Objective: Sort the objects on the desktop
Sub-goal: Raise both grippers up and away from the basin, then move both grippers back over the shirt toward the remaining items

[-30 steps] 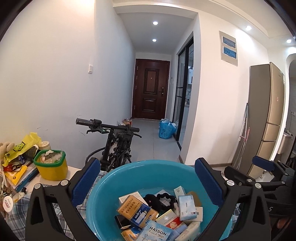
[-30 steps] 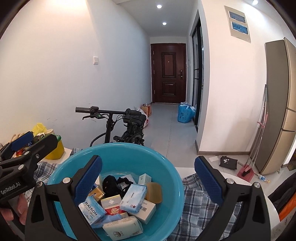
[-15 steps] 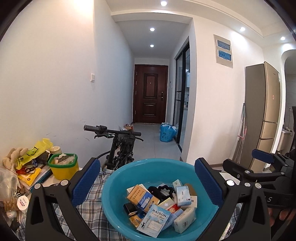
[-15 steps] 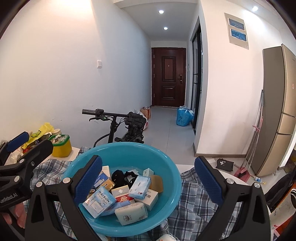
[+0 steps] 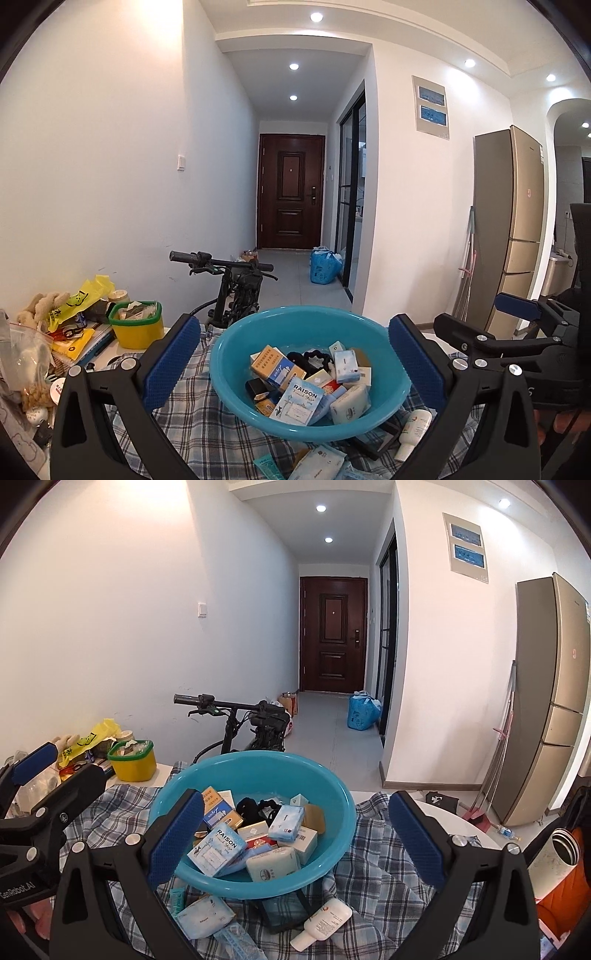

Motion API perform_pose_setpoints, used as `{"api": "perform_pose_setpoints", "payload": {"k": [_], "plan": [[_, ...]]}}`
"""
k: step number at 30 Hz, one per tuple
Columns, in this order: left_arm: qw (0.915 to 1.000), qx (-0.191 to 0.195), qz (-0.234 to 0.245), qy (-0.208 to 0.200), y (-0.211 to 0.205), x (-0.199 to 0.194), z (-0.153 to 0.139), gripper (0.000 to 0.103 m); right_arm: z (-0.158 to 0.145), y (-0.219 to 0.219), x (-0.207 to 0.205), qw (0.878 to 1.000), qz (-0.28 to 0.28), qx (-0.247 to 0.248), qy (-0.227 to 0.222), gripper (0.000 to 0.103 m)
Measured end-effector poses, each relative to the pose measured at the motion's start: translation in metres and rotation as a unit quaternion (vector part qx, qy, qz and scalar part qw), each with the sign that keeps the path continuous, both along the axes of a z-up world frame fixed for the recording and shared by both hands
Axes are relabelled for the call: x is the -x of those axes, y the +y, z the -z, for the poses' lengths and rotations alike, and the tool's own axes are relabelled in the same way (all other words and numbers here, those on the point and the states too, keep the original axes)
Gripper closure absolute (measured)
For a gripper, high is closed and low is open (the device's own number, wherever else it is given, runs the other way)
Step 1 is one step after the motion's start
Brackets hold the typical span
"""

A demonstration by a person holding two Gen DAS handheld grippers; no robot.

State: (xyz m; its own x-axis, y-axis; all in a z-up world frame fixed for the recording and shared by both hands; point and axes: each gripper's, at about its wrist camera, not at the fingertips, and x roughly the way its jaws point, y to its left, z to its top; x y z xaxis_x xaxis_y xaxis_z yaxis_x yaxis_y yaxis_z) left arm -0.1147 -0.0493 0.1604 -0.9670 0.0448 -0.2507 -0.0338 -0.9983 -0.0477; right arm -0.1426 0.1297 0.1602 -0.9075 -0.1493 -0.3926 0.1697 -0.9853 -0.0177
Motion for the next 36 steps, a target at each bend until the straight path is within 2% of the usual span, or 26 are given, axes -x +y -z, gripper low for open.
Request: {"api": "perform_pose_setpoints", "payload": {"k": [6, 8, 14, 17, 22, 24, 27, 29, 32, 36], "plan": [[0.9998, -0.016, -0.01, 0.005, -0.005, -0.036, -0.006, 0.0, -0.009, -0.006, -0.038, 1.0, -0.004, -0.012, 0.023, 0.004], [0.9996, -0.01, -0.019, 0.017, -0.004, -0.05, -0.008, 0.0, -0.012, -0.006, -0.049, 1.0, -0.005, -0.014, 0.027, 0.004], [0.999, -0.017, -0.012, 0.04, -0.001, -0.087, -0.02, 0.0, -0.018, 0.002, -0.078, 0.999, -0.01, 0.003, 0.032, 0.004], [0.9988, -0.004, -0.011, 0.047, 0.006, -0.098, -0.024, 0.0, -0.017, 0.005, -0.083, 1.0, -0.01, -0.002, 0.024, 0.003], [0.9958, 0.035, -0.047, 0.07, 0.018, -0.114, -0.02, 0.0, -0.011, 0.013, -0.091, 1.0, -0.004, 0.003, 0.01, 0.003], [0.9968, 0.033, -0.037, 0.063, 0.017, -0.113, -0.017, 0.0, -0.008, 0.015, -0.092, 1.0, -0.002, 0.002, 0.008, 0.003], [0.9992, 0.008, -0.01, 0.038, 0.013, -0.106, -0.01, 0.0, -0.001, 0.016, -0.089, 1.0, -0.003, 0.006, -0.005, 0.003], [0.9993, -0.004, -0.008, 0.036, 0.011, -0.107, -0.006, 0.0, 0.005, 0.017, -0.089, 1.0, -0.005, 0.011, -0.012, 0.003], [0.9995, -0.002, -0.019, 0.026, 0.01, -0.106, 0.003, 0.0, 0.012, 0.017, -0.089, 1.0, -0.005, 0.013, -0.018, 0.003], [1.0, 0.001, -0.008, -0.001, 0.013, -0.102, 0.018, 0.0, 0.018, 0.018, -0.092, 0.999, -0.006, 0.029, -0.023, 0.003]]}}
